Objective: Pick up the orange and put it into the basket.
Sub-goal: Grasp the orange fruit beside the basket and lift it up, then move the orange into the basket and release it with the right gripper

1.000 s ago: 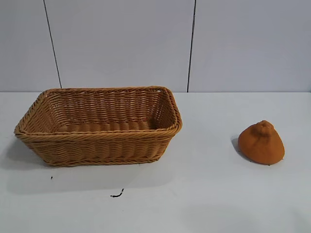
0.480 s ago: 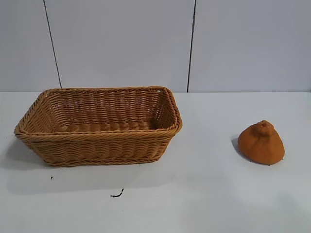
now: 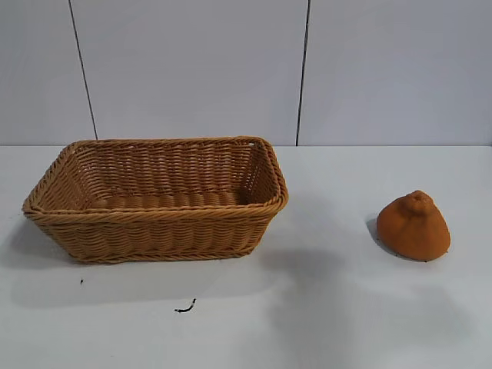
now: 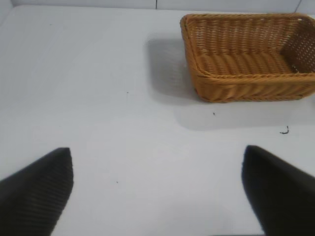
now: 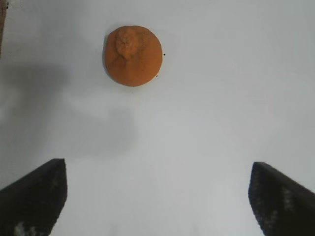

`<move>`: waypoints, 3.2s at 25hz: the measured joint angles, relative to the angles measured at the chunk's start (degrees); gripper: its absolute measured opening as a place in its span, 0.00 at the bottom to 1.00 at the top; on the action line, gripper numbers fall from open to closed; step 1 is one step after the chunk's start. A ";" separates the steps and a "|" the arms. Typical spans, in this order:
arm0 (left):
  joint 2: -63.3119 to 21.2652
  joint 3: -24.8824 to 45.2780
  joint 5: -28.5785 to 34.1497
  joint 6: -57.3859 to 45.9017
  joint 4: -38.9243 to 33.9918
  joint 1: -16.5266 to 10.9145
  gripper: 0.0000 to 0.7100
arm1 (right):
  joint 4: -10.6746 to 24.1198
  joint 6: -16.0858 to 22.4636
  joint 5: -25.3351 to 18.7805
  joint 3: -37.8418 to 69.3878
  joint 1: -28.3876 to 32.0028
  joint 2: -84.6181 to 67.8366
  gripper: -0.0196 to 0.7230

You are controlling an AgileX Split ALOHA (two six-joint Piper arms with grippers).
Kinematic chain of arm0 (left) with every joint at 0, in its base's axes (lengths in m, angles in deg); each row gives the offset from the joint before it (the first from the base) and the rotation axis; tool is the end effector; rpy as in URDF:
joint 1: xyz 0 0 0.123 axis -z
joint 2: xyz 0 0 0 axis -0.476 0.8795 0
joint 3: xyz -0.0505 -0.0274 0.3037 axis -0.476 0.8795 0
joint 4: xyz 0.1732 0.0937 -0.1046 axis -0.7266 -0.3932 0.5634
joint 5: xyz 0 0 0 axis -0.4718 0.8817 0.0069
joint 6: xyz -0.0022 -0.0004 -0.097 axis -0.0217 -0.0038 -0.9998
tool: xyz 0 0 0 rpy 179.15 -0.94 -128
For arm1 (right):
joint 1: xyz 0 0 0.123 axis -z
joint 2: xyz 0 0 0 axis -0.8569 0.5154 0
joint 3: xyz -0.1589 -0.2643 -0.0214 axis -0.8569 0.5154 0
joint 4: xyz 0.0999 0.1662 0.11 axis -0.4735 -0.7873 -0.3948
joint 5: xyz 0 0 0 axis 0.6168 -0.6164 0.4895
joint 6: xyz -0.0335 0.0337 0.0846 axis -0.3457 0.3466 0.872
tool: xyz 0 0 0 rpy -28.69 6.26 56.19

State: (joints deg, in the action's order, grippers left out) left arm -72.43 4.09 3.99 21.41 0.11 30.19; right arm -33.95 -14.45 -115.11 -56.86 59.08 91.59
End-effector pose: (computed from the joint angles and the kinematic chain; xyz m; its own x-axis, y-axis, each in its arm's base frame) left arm -0.0504 0.0020 0.2604 -0.4521 -0.0253 -0.8916 0.0081 0.9994 -0.0324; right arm 0.2524 0.0019 0.3249 -0.8951 -0.0086 -0.4458 -0.0181 0.9997 0.0171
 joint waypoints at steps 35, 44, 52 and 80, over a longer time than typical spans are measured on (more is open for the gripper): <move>0.00 0.00 0.00 0.00 0.00 0.00 0.94 | 2.46 1.66 -0.81 -18.55 -6.00 43.28 0.68; 0.00 0.00 0.06 0.00 0.00 0.00 0.94 | 4.27 1.66 -4.74 -22.02 -6.00 39.31 0.10; 0.00 0.00 0.06 0.00 0.00 0.00 0.94 | 3.21 1.66 -13.65 -38.09 -6.00 35.45 0.10; 0.00 0.00 0.06 0.00 0.00 0.00 0.94 | 0.58 4.04 -0.84 -46.99 -37.59 45.38 0.10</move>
State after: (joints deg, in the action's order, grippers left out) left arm -72.43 4.09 4.06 21.41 0.11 30.19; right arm -33.37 -10.41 -115.95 -103.85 21.49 136.97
